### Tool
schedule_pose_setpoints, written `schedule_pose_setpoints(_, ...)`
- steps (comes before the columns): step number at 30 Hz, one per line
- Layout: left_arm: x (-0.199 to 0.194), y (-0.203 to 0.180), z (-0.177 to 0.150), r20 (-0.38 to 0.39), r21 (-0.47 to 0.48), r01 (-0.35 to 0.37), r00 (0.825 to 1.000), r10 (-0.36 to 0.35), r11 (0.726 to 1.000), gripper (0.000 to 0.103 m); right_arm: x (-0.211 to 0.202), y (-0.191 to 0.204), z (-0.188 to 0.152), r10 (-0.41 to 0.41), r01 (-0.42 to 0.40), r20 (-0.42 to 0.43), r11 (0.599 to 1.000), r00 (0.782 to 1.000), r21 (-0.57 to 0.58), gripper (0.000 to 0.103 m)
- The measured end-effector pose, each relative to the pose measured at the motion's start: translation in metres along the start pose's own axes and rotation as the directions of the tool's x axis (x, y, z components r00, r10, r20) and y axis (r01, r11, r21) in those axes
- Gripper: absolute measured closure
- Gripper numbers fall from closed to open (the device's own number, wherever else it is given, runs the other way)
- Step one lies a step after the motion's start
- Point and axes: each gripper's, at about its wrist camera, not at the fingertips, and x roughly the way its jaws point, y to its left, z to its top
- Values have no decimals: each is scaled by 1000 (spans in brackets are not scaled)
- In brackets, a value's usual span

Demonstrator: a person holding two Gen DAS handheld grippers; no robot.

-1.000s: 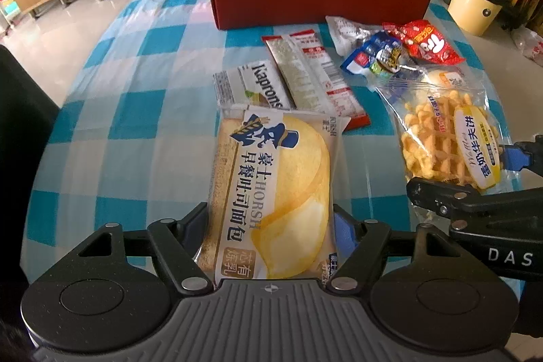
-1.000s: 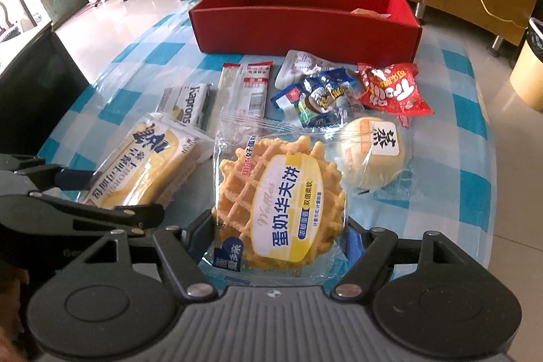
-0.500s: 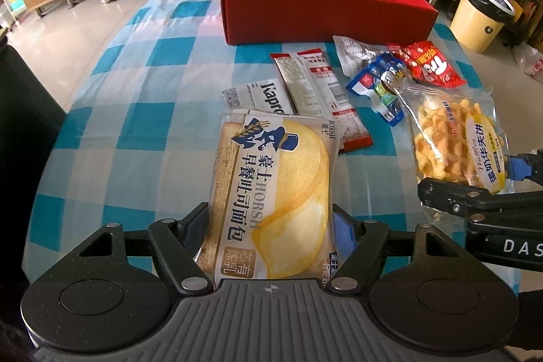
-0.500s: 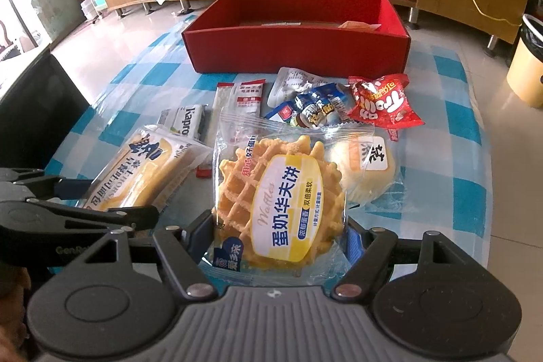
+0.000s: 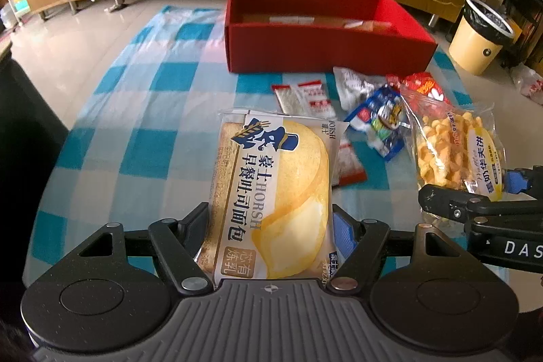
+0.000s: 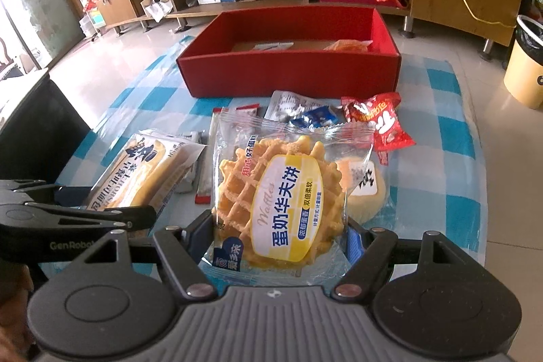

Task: Organize snacks
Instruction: 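Lift the bread loaf and waffle pack and carry both over the red box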

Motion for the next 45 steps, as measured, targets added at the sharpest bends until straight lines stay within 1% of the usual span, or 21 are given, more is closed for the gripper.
schedule_pose_setpoints(5, -3, -6, 16, 42, 13, -3, 999, 3, 1000, 27, -1, -3, 16, 1, -2, 26, 1000, 1000, 8, 32)
schedule_pose_setpoints(7, -4, -8, 22, 54, 14, 1, 999, -2, 1000, 35, -3, -4, 22, 4, -4, 41, 1000, 999, 11, 32)
schedule_pose_setpoints(8, -4, -8, 24, 60, 13, 2, 998, -3, 1000, 45, -3, -5, 26, 5, -5, 49, 1000, 999, 14, 32)
schedule_pose_setpoints(9, -5, -9, 26, 64, 15, 3, 998, -4, 1000, 45, -4, -6, 29, 6, -7, 57, 1000, 998, 17, 32)
schedule_pose_setpoints(11, -2, -9, 31, 61, 15, -3, 998, 2, 1000, 41, -4, -7, 35, 9, -11, 67, 1000, 998, 20, 32)
schedule_pose_setpoints(14, 6, -6, 29, 33, 18, -2, 999, 1, 1000, 39, -3, -10, 38, 12, -15, 73, 999, 997, 38, 32)
schedule_pose_setpoints(16, 11, -5, 25, 4, 24, 2, 1000, -2, 1000, 33, -3, -11, 39, 16, -19, 68, 999, 998, 44, 32)
schedule_pose_setpoints(18, 19, -4, 20, -29, 48, 9, 1000, -8, 999, 19, -3, -12, 37, 16, -19, 62, 999, 998, 49, 32)
schedule_pose_setpoints(19, 24, -4, 17, -44, 57, 5, 999, -2, 998, 16, -3, -12, 37, 17, -20, 59, 998, 998, 53, 32)
schedule_pose_setpoints(22, 39, -6, 14, -81, 70, -3, 997, 9, 998, 13, -4, -15, 35, 27, -30, 52, 998, 998, 64, 32)
schedule_pose_setpoints(24, 53, -4, 11, -124, 64, 3, 992, 5, 998, 6, -4, -15, 35, 33, -36, 49, 997, 998, 64, 32)
schedule_pose_setpoints(26, 69, -4, 6, -174, 59, 10, 985, 0, 998, 7, -4, -13, 33, 39, -42, 45, 997, 998, 61, 32)
schedule_pose_setpoints(27, 72, -6, 3, -182, 68, 1, 983, 11, 998, 5, -4, -13, 33, 43, -45, 41, 997, 998, 59, 32)
schedule_pose_setpoints(28, 72, -11, 1, -160, 101, -24, 986, 40, 995, 3, -4, -12, 32, 45, -47, 37, 997, 998, 57, 32)
schedule_pose_setpoints(29, 71, -14, 0, -142, 119, -29, 989, 45, 992, 6, -3, -12, 31, 45, -47, 33, 997, 998, 57, 32)
schedule_pose_setpoints(30, 69, -14, 0, -143, 112, -9, 989, 25, 994, 14, -2, -12, 30, 45, -46, 30, 997, 999, 57, 32)
schedule_pose_setpoints(31, 66, -13, 1, -139, 102, -10, 990, 24, 995, 19, -2, -12, 31, 46, -47, 28, 997, 999, 57, 32)
schedule_pose_setpoints(33, 62, -13, 2, -141, 99, -4, 990, 18, 995, 24, -3, -12, 30, 50, -52, 30, 997, 998, 59, 32)
schedule_pose_setpoints(37, 52, -11, 2, -154, 50, 28, 988, -20, 998, 26, -4, -13, 30, 50, -52, 35, 997, 998, 63, 32)
schedule_pose_setpoints(40, 39, -13, 5, -119, 48, 46, 992, -40, 998, 26, -4, -14, 30, 47, -49, 38, 997, 998, 65, 32)
schedule_pose_setpoints(45, 23, -16, 16, -57, 46, 42, 998, -40, 998, 26, -6, -15, 30, 38, -41, 47, 997, 998, 69, 32)
